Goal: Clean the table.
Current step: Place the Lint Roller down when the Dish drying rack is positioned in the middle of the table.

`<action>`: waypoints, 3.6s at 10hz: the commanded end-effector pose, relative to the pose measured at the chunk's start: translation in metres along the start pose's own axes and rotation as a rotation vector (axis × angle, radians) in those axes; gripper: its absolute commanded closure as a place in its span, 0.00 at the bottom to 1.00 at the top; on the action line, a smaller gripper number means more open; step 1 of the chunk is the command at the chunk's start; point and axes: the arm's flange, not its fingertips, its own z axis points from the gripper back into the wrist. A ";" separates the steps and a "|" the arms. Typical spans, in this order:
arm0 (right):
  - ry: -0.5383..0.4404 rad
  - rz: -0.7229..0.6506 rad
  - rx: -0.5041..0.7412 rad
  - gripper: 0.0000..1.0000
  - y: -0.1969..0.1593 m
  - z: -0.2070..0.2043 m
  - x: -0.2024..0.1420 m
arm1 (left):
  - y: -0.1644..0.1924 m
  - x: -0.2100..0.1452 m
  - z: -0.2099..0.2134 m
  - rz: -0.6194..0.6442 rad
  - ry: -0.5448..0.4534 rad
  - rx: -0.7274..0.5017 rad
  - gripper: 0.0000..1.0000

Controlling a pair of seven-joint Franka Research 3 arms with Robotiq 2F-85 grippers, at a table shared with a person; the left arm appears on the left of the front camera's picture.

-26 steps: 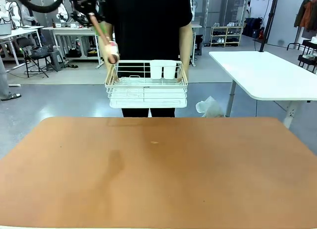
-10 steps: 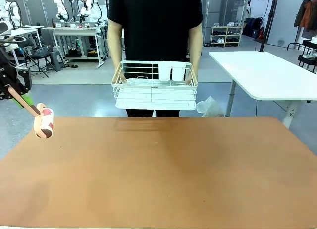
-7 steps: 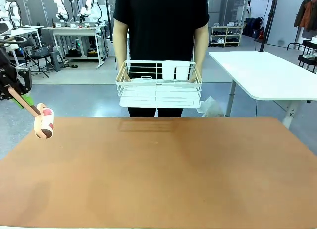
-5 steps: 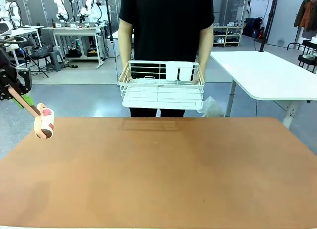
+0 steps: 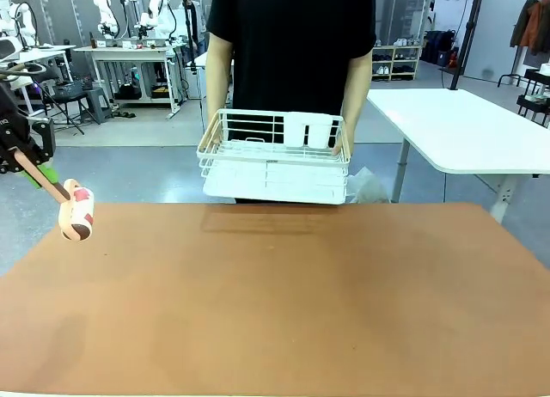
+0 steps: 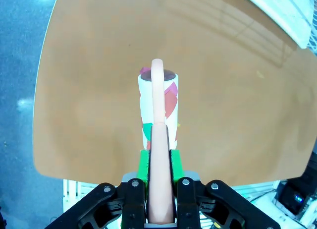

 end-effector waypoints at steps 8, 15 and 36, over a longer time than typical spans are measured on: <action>-0.005 0.020 0.012 0.00 0.002 0.000 -0.003 | -0.001 -0.004 0.002 0.020 0.003 0.005 0.79; -0.005 0.020 0.012 0.00 0.002 0.000 -0.003 | -0.001 -0.004 0.002 0.020 0.003 0.005 0.79; -0.005 0.020 0.012 0.00 0.002 0.000 -0.003 | -0.008 0.035 -0.029 0.457 -0.191 0.042 0.79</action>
